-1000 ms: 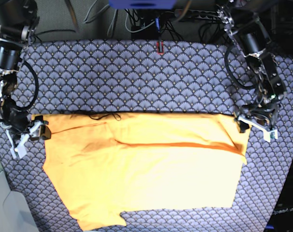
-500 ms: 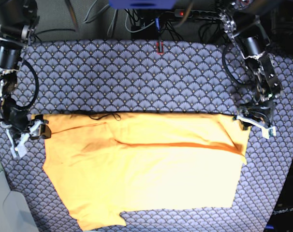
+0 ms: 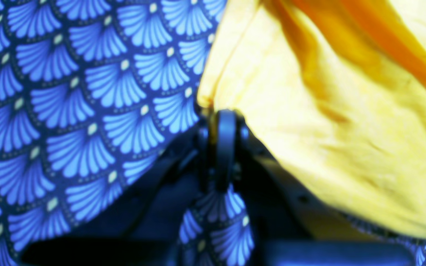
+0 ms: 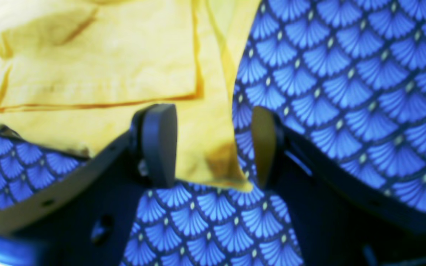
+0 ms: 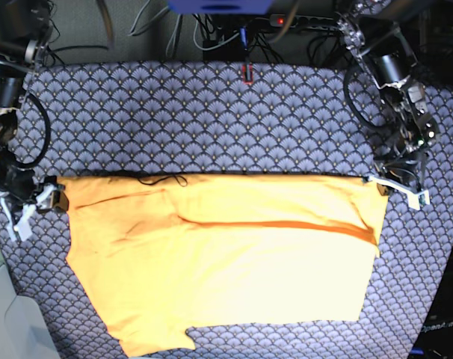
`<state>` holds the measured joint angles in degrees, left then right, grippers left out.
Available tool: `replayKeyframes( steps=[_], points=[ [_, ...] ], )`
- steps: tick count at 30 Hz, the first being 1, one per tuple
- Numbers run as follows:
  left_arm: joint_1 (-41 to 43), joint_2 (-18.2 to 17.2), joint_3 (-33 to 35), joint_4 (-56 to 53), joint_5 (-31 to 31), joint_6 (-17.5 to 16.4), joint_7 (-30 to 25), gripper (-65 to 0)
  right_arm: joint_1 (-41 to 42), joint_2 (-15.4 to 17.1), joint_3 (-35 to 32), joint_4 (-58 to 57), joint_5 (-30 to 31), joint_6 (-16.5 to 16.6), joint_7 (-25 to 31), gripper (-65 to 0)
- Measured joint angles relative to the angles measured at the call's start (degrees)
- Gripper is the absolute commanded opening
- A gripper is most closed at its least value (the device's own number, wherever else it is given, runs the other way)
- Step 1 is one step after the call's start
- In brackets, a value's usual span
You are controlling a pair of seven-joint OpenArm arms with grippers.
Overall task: Fold the T-shirt properly
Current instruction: 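Open both grippers and release the folded shoulder edge, then regrasp the folded edge with both grippers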
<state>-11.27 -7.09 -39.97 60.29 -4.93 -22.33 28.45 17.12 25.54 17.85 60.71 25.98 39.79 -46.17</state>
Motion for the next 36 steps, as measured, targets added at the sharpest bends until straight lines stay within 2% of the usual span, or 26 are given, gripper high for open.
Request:
replayKeyframes(
  steps=[3, 5, 8, 12, 22, 28, 36],
  points=[
    [-0.02, 0.11, -0.09, 0.09, -0.02, 0.00, 0.48, -65.0, -0.55, -0.04, 0.00, -1.27, -0.20, 0.00, 1.11, -31.9],
    [-0.04, 0.11, -0.13, 0.59, -0.24, -0.02, 2.05, -65.0, -1.46, 0.00, 0.00, -1.25, -0.02, -0.02, 3.61, -31.9],
    [0.87, 0.37, -0.09, 3.56, 0.37, 0.00, 4.72, -65.0, -2.67, -0.57, 0.00, -1.25, -0.20, -0.02, 3.96, -31.9],
    [3.02, 2.19, -0.13, 7.72, 0.87, 0.04, 5.09, -65.0, -2.69, -1.09, -0.07, -1.36, -0.11, -0.02, 4.15, -31.9],
    [3.98, 2.03, -0.11, 8.72, 0.83, 0.02, 5.14, -65.0, -2.58, -1.11, -0.07, -1.31, -0.09, -0.02, 4.24, -31.5],
    [4.13, 2.01, -0.11, 8.72, 0.83, 0.02, 5.18, -65.0, -2.38, -1.11, -0.07, -1.33, -0.09, -0.02, 4.26, -25.2],
    [4.13, 1.97, -0.13, 8.72, 0.83, 0.00, 5.18, -65.0, -2.62, -0.96, 4.39, -1.33, -0.24, -0.07, 4.22, -25.2]
  ],
)
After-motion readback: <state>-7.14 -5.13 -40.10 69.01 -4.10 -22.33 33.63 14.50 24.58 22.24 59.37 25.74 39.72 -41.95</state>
